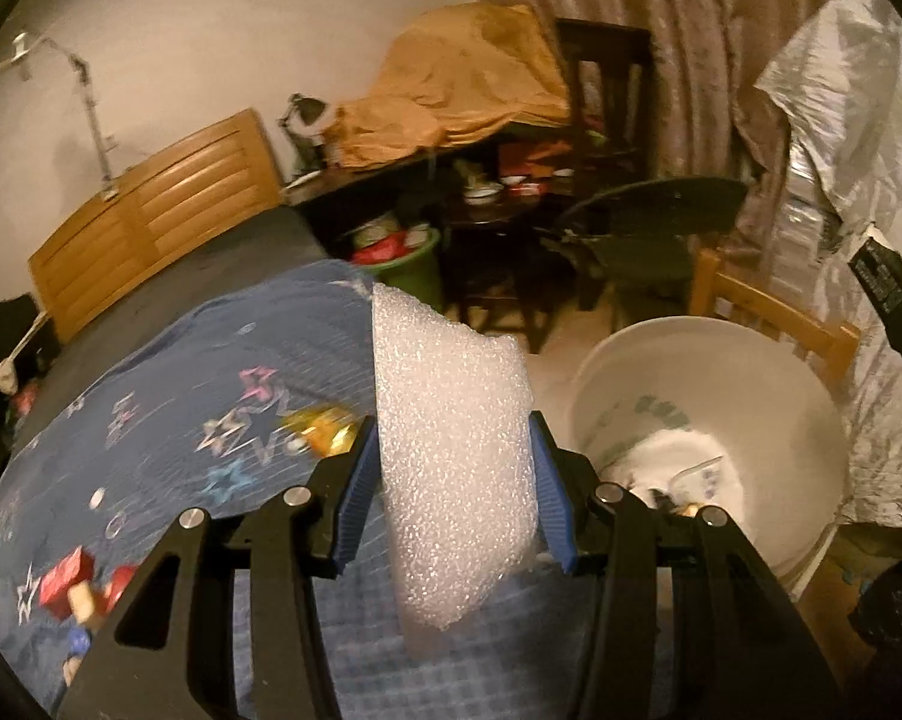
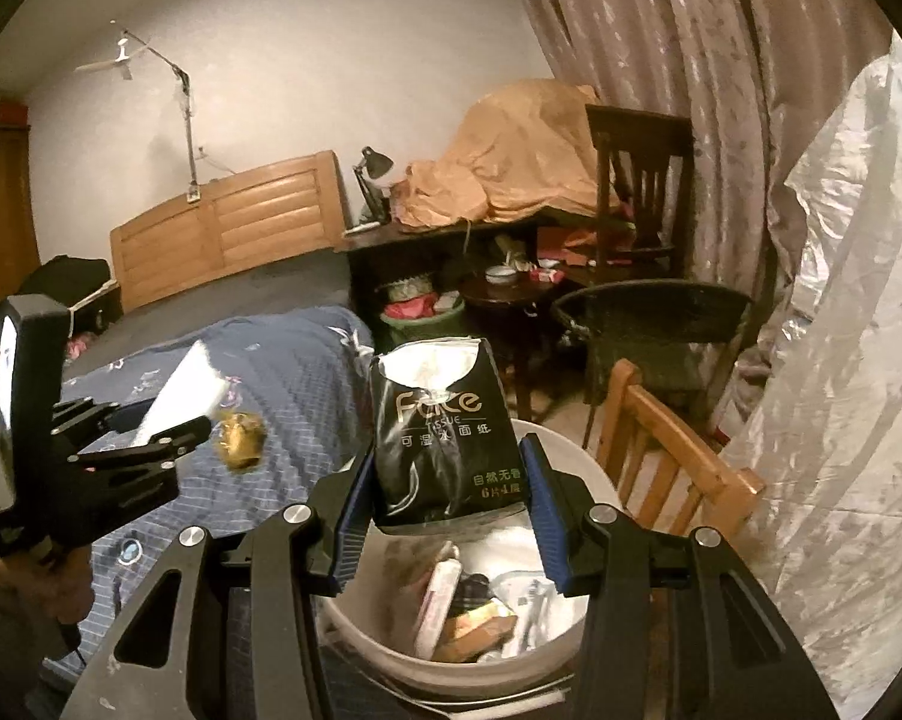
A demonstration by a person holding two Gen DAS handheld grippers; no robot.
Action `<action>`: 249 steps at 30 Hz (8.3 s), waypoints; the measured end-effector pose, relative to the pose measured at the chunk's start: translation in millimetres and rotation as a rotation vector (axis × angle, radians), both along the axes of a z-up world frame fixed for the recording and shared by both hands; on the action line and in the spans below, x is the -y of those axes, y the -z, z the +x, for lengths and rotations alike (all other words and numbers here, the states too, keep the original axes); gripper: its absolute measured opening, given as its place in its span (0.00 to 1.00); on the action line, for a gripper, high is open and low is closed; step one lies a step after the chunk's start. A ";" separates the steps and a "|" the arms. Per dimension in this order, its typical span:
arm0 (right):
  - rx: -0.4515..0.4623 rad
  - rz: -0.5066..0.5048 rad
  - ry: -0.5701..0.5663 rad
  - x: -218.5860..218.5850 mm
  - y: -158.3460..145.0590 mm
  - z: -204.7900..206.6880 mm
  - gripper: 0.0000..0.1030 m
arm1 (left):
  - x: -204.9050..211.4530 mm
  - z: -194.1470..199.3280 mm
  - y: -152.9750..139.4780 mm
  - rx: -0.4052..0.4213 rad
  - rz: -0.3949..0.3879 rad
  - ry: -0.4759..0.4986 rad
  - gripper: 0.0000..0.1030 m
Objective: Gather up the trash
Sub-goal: 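Carry the bubble wrap and tissue pack in both grippers over the bucket, then open both grippers to drop the bubble wrap and tissue pack into the bucket, then move both tools back over the yarn balls and apple on the bed, then grasp the beige yarn ball with the left gripper while the right grasps a cream block, then carry the yarn ball and cream block in both grippers over the white bucket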
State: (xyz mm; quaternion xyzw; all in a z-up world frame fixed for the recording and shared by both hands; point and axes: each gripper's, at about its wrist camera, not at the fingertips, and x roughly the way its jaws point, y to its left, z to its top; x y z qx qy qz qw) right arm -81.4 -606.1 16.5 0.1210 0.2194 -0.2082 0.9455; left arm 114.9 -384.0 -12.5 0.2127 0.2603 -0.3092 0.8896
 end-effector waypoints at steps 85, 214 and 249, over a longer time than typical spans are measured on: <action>0.049 0.009 0.103 44.9 31.2 2.1 0.67 | 73.4 -21.5 39.1 -0.066 0.006 0.112 0.70; -0.144 0.109 -0.647 -382.4 129.1 150.4 0.31 | -452.8 71.1 113.0 -0.218 -0.117 -0.728 0.34; 0.041 0.098 -0.528 -311.5 41.1 102.8 0.31 | -310.8 4.6 -20.1 0.071 -0.170 -0.561 0.33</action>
